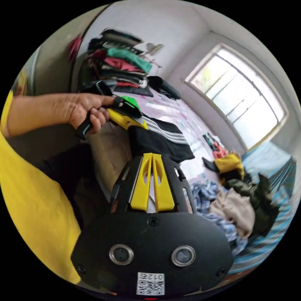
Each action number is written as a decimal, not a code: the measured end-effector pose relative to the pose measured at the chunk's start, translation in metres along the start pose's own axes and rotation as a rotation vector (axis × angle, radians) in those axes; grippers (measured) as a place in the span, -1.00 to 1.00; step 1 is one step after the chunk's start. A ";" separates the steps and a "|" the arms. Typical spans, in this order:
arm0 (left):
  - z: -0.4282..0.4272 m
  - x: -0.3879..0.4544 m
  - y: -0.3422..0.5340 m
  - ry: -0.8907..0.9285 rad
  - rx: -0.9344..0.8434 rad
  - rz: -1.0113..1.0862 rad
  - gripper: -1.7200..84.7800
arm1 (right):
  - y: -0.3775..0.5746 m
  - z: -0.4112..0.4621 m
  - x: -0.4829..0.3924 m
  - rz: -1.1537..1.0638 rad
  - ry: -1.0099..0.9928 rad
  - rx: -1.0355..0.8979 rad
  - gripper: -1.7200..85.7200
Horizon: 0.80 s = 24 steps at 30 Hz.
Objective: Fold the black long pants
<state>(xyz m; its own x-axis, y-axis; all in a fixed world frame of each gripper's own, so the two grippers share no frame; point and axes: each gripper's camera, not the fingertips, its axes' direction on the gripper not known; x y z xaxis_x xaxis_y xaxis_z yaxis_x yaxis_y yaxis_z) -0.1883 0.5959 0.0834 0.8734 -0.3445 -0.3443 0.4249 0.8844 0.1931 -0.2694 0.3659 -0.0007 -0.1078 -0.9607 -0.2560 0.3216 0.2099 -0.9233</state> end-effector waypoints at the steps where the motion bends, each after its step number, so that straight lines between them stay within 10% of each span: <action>1: -0.006 -0.001 -0.006 -0.017 -0.007 -0.001 -0.73 | 0.009 0.006 0.047 0.178 -0.125 -0.008 -0.84; 10: -0.019 -0.005 -0.046 -0.024 -0.077 -0.067 -0.78 | 0.110 0.138 0.259 1.166 -0.925 0.167 -0.63; 24: -0.034 -0.079 -0.103 -0.089 -0.272 -0.179 -0.82 | 0.079 0.259 0.315 1.397 -1.151 0.117 -0.59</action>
<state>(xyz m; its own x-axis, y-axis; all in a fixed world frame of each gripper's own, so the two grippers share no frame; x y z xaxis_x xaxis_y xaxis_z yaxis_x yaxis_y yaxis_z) -0.3089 0.5428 0.0595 0.8130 -0.5175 -0.2669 0.5048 0.8549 -0.1198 -0.0341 0.0325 -0.0796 0.8869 0.2489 -0.3892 -0.3419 0.9202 -0.1906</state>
